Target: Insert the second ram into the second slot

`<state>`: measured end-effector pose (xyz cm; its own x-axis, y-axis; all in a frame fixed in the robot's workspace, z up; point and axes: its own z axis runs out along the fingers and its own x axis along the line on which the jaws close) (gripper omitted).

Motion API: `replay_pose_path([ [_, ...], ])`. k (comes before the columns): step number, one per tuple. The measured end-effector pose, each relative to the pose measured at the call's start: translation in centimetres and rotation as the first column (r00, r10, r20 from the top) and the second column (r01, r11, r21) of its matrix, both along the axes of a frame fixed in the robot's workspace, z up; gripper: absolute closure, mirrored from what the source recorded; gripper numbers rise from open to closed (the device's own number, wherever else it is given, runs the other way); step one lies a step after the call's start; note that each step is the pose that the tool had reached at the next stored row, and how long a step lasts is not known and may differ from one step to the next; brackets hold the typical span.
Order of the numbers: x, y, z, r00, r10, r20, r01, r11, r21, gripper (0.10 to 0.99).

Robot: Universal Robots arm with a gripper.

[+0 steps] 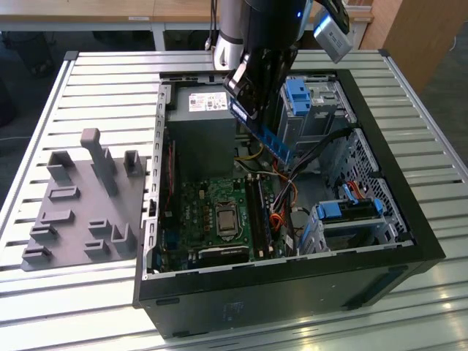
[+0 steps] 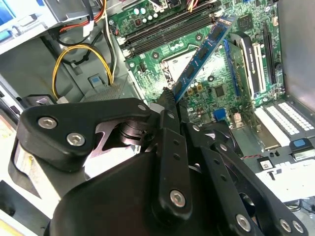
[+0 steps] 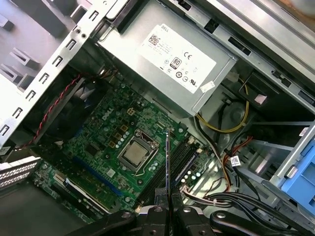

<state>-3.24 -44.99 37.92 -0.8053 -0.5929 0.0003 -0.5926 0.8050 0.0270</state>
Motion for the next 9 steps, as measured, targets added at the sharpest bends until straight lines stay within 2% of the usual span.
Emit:
replay_pose_path([
  [9, 0.0, 0.0, -0.01, 0.9993, -0.037, -0.0001, 0.037, 0.9993, 0.0, 0.949],
])
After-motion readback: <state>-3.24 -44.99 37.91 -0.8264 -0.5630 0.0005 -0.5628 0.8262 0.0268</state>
